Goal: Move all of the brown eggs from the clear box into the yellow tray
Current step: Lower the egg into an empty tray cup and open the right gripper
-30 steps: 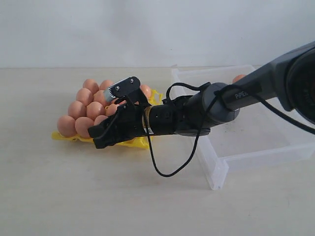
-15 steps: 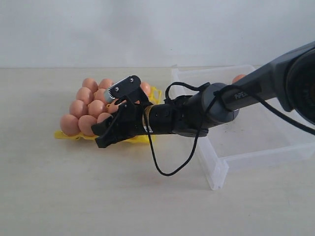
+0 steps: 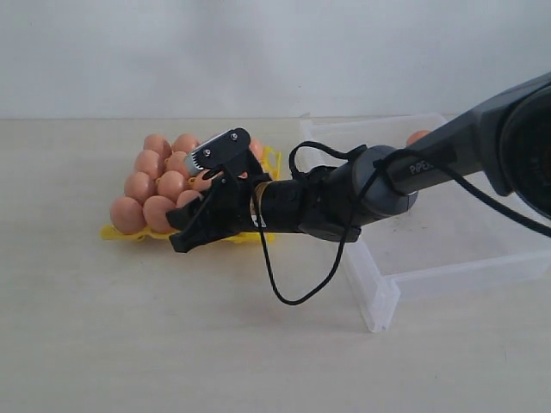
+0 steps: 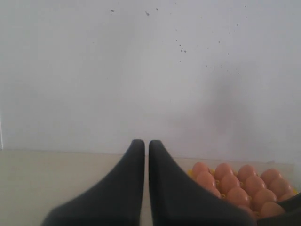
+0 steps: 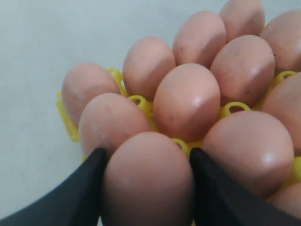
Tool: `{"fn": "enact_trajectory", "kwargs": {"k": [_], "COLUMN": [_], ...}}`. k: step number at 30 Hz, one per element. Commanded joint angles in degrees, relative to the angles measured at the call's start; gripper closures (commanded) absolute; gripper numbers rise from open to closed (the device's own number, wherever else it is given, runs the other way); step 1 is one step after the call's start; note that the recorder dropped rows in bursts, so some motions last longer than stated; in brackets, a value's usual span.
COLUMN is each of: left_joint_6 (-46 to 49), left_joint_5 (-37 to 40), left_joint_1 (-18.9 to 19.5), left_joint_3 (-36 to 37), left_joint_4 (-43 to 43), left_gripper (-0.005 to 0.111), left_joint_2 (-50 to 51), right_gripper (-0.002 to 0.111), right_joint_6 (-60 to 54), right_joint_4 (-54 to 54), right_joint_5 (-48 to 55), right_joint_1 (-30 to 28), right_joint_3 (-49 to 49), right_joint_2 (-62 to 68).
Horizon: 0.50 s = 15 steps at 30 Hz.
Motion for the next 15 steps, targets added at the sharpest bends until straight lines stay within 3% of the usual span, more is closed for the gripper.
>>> {"fn": "enact_trajectory", "kwargs": {"k": [1, 15], "left_joint_6": [0.20, 0.20], "left_joint_5": [-0.32, -0.32], "left_joint_1": [-0.22, -0.22], "left_joint_3": [-0.15, -0.15], "left_joint_4": [-0.27, -0.27], "left_gripper": [0.103, 0.103], "left_joint_2": [-0.07, -0.07], "right_gripper": [0.108, 0.108], "right_joint_6": [-6.07, -6.84], "right_joint_4": [5.51, 4.84], "right_joint_5": [2.78, 1.19], "right_joint_1": [-0.15, -0.15], "right_joint_3": [-0.24, -0.24], "right_joint_2": [-0.04, -2.34]}}
